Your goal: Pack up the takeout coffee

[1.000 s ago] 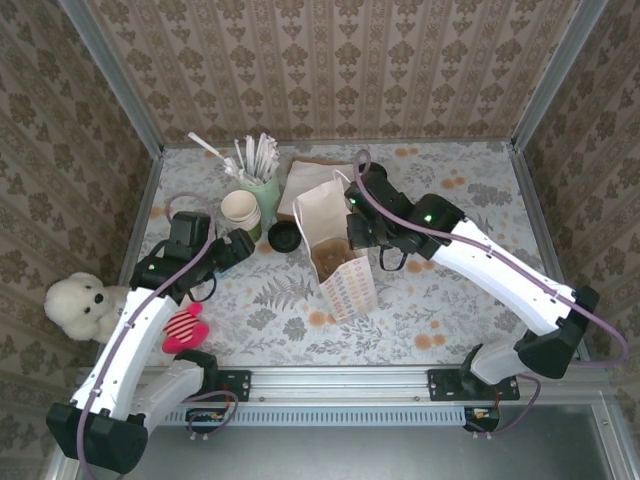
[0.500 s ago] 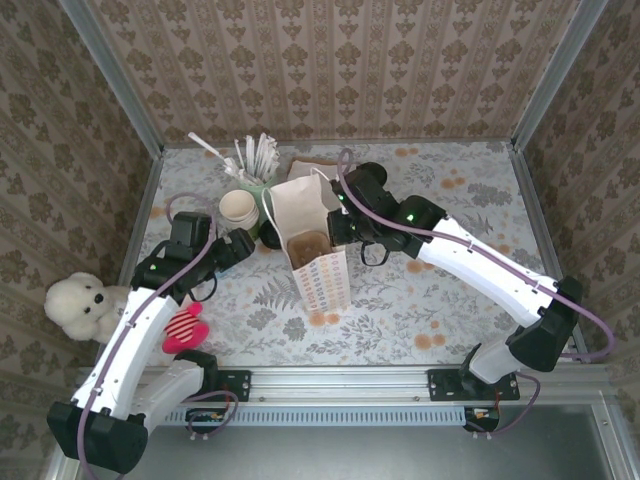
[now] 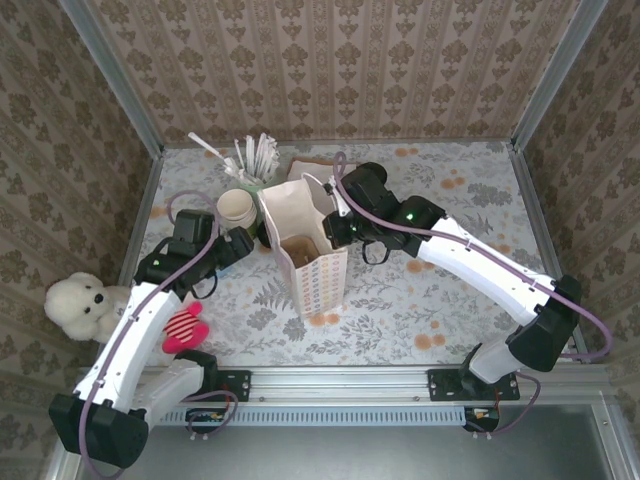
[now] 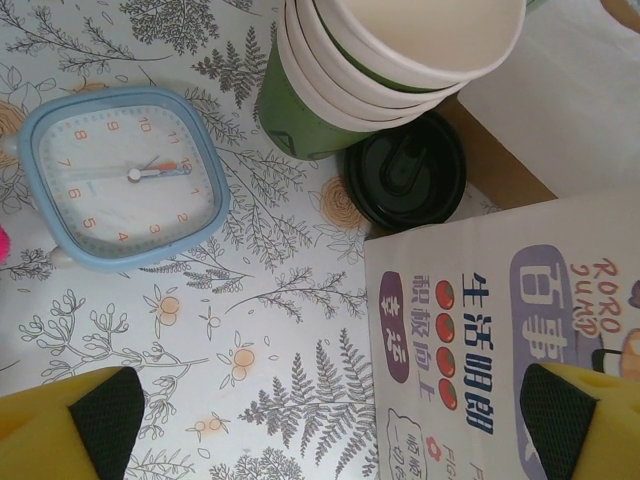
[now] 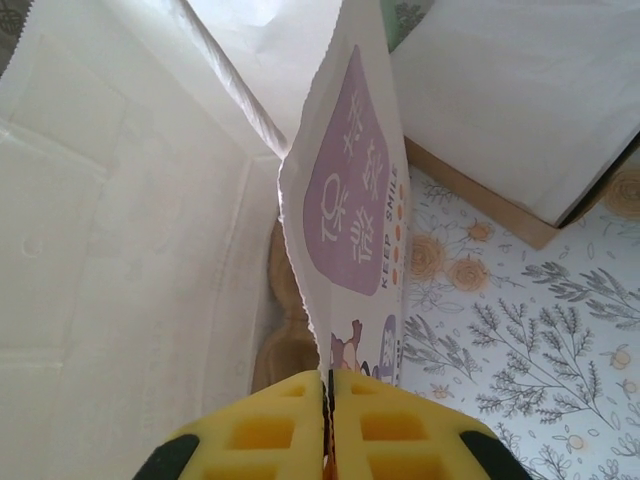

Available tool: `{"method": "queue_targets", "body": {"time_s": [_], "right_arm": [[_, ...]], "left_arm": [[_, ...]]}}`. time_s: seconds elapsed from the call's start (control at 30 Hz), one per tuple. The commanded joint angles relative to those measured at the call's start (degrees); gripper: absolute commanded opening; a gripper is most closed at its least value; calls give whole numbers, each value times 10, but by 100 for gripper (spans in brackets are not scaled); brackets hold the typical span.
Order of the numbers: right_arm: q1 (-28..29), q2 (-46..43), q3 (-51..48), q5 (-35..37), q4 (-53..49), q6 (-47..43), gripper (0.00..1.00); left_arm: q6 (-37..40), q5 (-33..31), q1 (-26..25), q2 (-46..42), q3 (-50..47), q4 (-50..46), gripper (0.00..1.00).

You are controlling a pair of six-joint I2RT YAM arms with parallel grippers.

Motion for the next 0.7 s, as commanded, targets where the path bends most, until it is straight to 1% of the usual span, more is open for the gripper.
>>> {"method": "queue_targets", "body": {"time_s": [0.0, 0.03, 0.1, 0.13, 0.27, 0.37, 0.43, 0.57, 0.63, 0.67], "right_arm": [[-11, -19, 9, -10, -22, -30, 16], [-13, -21, 8, -14, -21, -37, 16], [-19, -21, 10, -28, -17, -56, 8], [-22, -19, 13, -32, -16, -64, 7], [-31, -7, 25, -56, -17, -90, 7], [-33, 3, 37, -58, -27, -100, 8], [-33, 2, 41, -58, -29, -102, 14], [-39, -15, 48, -58, -41, -108, 37], [-45, -27, 46, -80, -48, -122, 47], [-48, -33, 41, -92, -50, -131, 53]], "left_arm": [[-2, -7, -2, 9, 22, 6, 100], [-2, -6, -2, 11, 23, 8, 100], [-2, -6, -2, 17, 25, 10, 100], [-1, -5, -3, 19, 27, 11, 100], [-1, -5, -2, 21, 31, 13, 100], [-1, -8, -1, 18, 30, 12, 100], [0, -11, -2, 17, 31, 9, 100], [1, -20, -2, 12, 31, 6, 100], [3, -25, -2, 12, 32, 6, 100], [5, -28, -2, 13, 33, 5, 100]]}}
